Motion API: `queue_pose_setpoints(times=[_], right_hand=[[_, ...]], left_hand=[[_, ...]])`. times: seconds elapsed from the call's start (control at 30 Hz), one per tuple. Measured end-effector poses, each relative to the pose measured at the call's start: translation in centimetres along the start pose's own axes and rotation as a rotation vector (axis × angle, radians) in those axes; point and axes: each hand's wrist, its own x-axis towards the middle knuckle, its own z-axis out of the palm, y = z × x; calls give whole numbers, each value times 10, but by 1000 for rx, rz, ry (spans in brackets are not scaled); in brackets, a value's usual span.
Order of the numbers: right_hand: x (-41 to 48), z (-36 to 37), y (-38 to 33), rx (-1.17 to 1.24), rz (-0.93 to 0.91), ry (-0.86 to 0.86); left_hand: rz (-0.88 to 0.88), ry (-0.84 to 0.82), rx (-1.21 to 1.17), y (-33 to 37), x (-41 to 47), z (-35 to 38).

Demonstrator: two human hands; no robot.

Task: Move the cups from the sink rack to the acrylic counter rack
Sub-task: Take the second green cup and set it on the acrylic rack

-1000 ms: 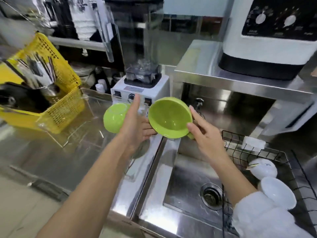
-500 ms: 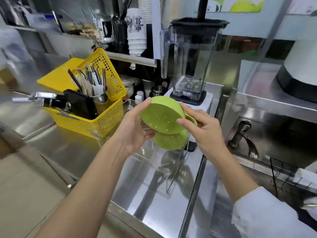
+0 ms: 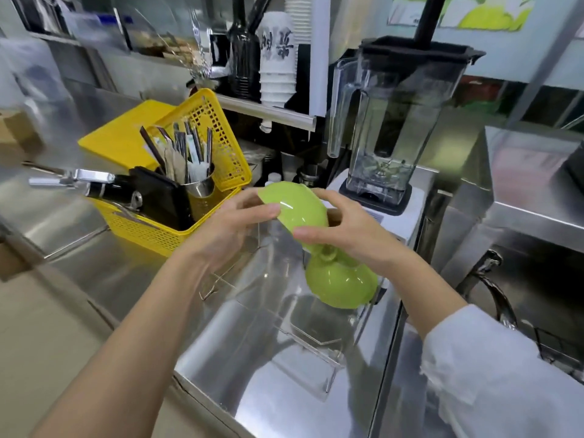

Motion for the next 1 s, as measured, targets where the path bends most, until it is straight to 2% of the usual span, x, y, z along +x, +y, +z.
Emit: queue_pose_setpoints(times=[0.1,0.2,0.27,0.43,0.5,0.63,1.0], right_hand=[[17,4,2,-111,-64,63],[34,0,6,-309,-88,130],[42,-2,9,-351,-102,97],[53,2,24,-527,-108,-15],[56,3,28,-578,-93,-35],[62,7,36,-747,-102,-80],[74,12,42,-933,-70,-174]], left_hand=[[38,-40,64,3,10,-18],[55,25,227,-2,15,-30],[64,78,397,-7,17,-35],[61,82,678,-24,25,-36],[31,112,708,-30,28,-37],[-41,29,777,-40,35,-40],[-121,-44,956,-59,53,-45]])
